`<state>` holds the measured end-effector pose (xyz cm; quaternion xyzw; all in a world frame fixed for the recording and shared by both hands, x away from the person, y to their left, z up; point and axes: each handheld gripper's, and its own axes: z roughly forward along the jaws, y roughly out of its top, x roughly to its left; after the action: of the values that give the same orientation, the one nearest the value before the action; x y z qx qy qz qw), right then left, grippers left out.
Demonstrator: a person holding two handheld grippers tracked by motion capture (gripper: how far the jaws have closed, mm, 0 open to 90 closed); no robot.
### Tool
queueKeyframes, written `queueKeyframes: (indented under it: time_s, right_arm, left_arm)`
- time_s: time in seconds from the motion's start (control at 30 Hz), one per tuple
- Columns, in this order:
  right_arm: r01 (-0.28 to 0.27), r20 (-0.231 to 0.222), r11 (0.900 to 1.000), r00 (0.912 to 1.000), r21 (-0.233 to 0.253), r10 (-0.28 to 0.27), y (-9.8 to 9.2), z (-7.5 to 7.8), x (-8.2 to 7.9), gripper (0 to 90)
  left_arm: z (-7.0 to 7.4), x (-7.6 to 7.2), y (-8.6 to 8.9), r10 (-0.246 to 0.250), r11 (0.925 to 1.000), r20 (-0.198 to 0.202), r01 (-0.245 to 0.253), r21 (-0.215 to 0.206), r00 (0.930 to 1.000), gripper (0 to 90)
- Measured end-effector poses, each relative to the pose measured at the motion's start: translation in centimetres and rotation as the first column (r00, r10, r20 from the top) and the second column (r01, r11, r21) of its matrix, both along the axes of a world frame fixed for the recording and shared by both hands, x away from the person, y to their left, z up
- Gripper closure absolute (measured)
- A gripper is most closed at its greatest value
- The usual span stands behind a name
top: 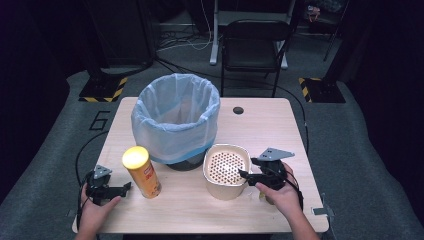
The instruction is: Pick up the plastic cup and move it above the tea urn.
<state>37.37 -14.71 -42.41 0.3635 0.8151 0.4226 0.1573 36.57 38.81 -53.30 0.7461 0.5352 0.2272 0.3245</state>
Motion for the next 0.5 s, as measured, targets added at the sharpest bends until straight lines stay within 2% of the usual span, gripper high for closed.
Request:
queueKeyframes:
  time_s: [0.07,0.2,0.3,0.5]
  right_arm:
    - [0.005,-0.024,1.0,0.9997,0.013,-0.005,0.2,-0.2,0.0,32.6]
    - [0.02,-0.032,1.0,0.9993,0.017,-0.019,0.4,-0.3,-0.2,32.9]
    - [0.011,-0.036,1.0,0.9993,0.02,-0.01,0.2,-0.3,-0.3,34.1]
    - [0.012,-0.038,1.0,0.9992,-0.004,-0.013,-0.3,-0.7,-1.3,34.4]
  left_arm:
    - [0.0,0.0,0.0,0.0,1.0,0.0,0.0,0.0,1.0,0.2]
    - [0.0,0.0,0.0,0.0,1.0,0.0,0.0,0.0,1.0,0.2]
    - [0.0,0.0,0.0,0.0,1.0,0.0,0.0,0.0,1.0,0.2]
    - [0.0,0.0,0.0,0.0,1.0,0.0,0.0,0.0,1.0,0.2]
